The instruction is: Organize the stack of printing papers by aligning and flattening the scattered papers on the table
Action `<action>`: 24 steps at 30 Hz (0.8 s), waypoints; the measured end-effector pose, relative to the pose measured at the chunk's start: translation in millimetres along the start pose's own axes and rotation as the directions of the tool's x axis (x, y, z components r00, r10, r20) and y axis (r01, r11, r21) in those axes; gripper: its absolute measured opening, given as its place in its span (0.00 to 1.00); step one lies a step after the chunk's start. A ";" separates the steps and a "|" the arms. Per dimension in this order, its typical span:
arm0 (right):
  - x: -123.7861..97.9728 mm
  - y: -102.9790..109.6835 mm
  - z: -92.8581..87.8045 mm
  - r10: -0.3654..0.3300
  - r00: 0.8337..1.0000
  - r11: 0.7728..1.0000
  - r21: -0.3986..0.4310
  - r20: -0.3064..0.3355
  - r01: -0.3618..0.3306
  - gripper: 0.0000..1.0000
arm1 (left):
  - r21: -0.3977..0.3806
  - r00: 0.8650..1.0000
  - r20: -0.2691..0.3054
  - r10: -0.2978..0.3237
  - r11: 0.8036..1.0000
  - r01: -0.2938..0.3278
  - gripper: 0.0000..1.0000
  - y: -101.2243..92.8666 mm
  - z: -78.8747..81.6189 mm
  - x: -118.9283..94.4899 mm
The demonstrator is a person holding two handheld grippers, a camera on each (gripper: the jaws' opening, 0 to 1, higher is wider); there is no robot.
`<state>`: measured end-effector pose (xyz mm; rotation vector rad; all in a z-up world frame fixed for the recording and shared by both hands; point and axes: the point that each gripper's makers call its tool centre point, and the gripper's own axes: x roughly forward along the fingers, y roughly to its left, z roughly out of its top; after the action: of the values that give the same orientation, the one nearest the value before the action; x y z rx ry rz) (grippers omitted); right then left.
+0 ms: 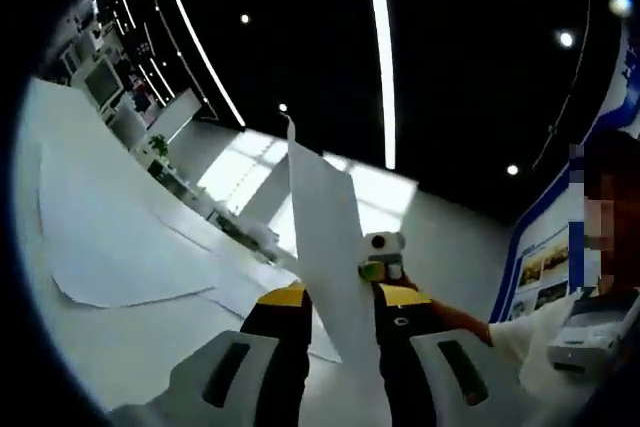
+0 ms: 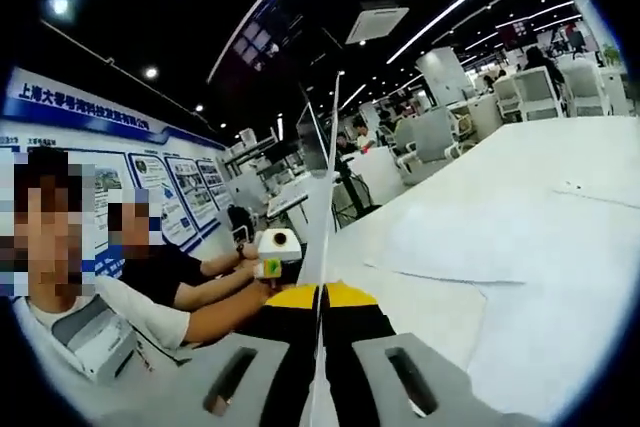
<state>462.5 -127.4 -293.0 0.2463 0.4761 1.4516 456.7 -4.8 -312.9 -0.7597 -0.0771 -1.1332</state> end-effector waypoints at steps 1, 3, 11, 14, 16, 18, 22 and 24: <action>0.1 0.9 -0.2 0.000 1.000 1.000 -0.001 -0.003 0.000 0.00 | -0.002 1.000 0.001 0.005 1.000 -0.005 0.28 0.8 0.0 0.5; 0.6 3.4 -1.7 0.000 1.000 1.000 0.003 -0.012 0.000 0.00 | 0.019 1.000 0.001 0.029 0.999 -0.029 0.30 6.0 0.4 0.8; 3.1 10.9 -10.7 0.007 0.999 1.000 0.025 -0.050 -0.006 0.00 | 0.011 0.997 0.002 0.081 0.997 -0.081 0.41 14.2 -0.7 1.6; 3.6 14.2 -9.8 0.019 0.998 0.999 0.027 -0.053 -0.017 0.00 | -0.006 0.996 0.002 0.086 0.996 -0.086 0.40 15.3 -1.1 2.4; 4.8 15.9 -9.7 0.023 0.998 0.999 0.032 -0.061 -0.021 0.00 | -0.008 0.996 0.004 0.092 0.996 -0.092 0.39 17.5 0.0 2.4; 6.9 19.1 -11.7 0.027 0.997 0.999 0.028 -0.073 -0.025 0.00 | -0.007 0.995 0.004 0.101 0.995 -0.101 0.39 19.5 -0.1 2.6; 10.1 23.6 -12.1 0.038 0.996 0.999 0.032 -0.077 -0.035 0.00 | 0.000 0.993 0.009 0.122 0.993 -0.122 0.39 25.5 1.4 4.0; 12.1 25.4 -13.1 0.042 0.996 0.999 0.036 -0.082 -0.039 0.00 | 0.004 0.992 0.010 0.129 0.992 -0.129 0.40 29.6 2.3 5.3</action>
<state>434.5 -114.1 -295.4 0.2249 0.5664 1.4983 484.6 -1.6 -323.9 -0.7552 -0.0377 -1.0061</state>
